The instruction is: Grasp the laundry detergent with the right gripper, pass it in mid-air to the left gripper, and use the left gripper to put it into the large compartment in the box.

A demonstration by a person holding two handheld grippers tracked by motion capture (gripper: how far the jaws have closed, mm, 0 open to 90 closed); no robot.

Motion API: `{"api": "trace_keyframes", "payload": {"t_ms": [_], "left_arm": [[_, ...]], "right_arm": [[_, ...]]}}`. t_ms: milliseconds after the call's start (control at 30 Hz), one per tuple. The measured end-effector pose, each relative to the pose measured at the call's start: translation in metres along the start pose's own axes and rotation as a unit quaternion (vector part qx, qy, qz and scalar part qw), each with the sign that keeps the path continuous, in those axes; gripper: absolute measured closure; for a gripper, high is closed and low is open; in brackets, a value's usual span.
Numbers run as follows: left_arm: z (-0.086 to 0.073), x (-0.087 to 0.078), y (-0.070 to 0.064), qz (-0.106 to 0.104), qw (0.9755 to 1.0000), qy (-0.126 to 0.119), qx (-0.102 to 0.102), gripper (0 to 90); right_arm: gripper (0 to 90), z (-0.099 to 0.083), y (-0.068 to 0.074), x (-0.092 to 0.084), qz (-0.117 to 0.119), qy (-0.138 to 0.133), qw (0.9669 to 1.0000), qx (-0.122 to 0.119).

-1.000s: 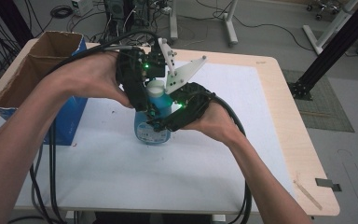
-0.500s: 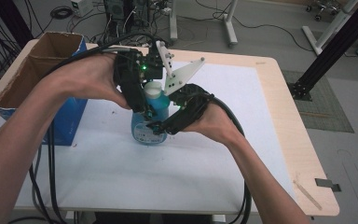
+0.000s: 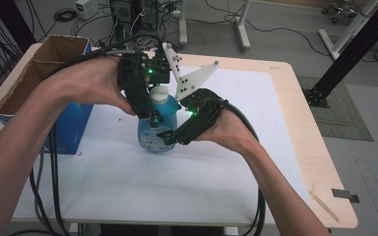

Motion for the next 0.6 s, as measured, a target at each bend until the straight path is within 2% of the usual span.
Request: {"api": "trace_keyframes", "payload": {"t_ms": [200, 467, 533, 600], "left_arm": [[-0.003, -0.007, 0.000, 0.006, 1.0000, 0.003, -0.005, 37.3], [-0.008, -0.018, -0.001, 0.008, 0.9998, 0.008, -0.014, 37.3], [-0.009, -0.023, 0.000, 0.011, 0.9998, 0.009, -0.015, 37.3], [-0.012, -0.028, 0.001, 0.013, 0.9997, 0.010, -0.018, 37.3]], "right_arm": [[20.8, -0.001, 0.001, -0.005, -0.008, 0.003, 1.0000, 0.003], [20.6, -0.008, 0.002, -0.019, -0.028, 0.025, 0.9993, 0.006], [13.7, -0.011, 0.003, -0.024, -0.042, 0.033, 0.9985, 0.010], [13.6, -0.016, 0.003, -0.031, -0.053, 0.048, 0.9973, 0.016]]}}
Point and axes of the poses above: each handheld gripper's, and its own axes: x roughly forward along the jaws, z roughly out of its top, y roughly to its left, the point moved 5 cm from there along x, roughly forward along the jaws, and after that the axes turned 2 degrees about -x, right-handed, at the moved point
